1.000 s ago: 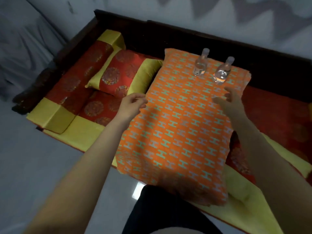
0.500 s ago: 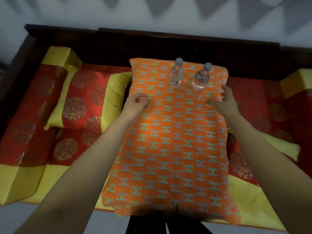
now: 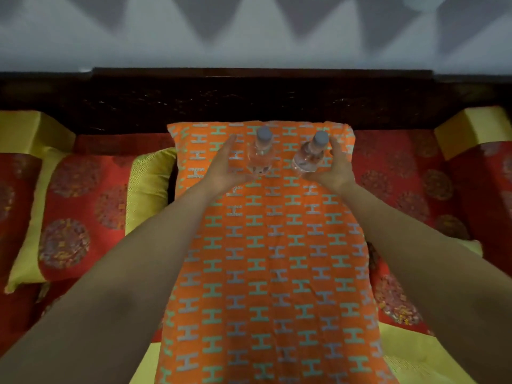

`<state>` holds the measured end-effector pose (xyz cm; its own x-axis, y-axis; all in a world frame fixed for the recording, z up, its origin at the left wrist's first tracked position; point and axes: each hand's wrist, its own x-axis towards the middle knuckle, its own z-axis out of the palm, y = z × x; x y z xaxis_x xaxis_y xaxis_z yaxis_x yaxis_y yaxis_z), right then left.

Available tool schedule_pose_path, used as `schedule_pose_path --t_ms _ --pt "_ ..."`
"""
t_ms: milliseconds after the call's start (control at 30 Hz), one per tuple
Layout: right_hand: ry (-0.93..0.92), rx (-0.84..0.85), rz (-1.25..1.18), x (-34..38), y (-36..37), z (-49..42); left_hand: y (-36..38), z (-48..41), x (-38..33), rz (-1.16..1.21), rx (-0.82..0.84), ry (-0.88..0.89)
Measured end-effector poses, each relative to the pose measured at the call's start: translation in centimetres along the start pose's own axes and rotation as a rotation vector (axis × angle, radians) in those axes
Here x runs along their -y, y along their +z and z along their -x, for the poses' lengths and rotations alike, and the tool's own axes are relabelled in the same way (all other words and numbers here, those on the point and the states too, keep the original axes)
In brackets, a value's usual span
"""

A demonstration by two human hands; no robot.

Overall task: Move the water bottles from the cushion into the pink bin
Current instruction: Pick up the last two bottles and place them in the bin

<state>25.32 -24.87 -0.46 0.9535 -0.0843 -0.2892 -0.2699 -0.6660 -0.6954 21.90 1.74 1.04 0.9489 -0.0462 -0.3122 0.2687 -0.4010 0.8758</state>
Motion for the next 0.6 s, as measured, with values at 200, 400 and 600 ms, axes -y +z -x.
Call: schedule_pose_path --t_ms 200,400,600 --pt "-0.092 0.027 -0.078 -0.8 1.9 -2.0 2.3 -4.2 0.9 -0.035 0.020 0.006" --pt "-0.090 -0.001 -0.124 -1.5 2.4 -2.4 3.2 -5.4 1.6 -0.032 -0.010 0.051" --pt "-0.087 0.002 -0.160 -1.5 2.3 -1.3 3.1 -4.3 1.9 -0.080 -0.029 0.061"
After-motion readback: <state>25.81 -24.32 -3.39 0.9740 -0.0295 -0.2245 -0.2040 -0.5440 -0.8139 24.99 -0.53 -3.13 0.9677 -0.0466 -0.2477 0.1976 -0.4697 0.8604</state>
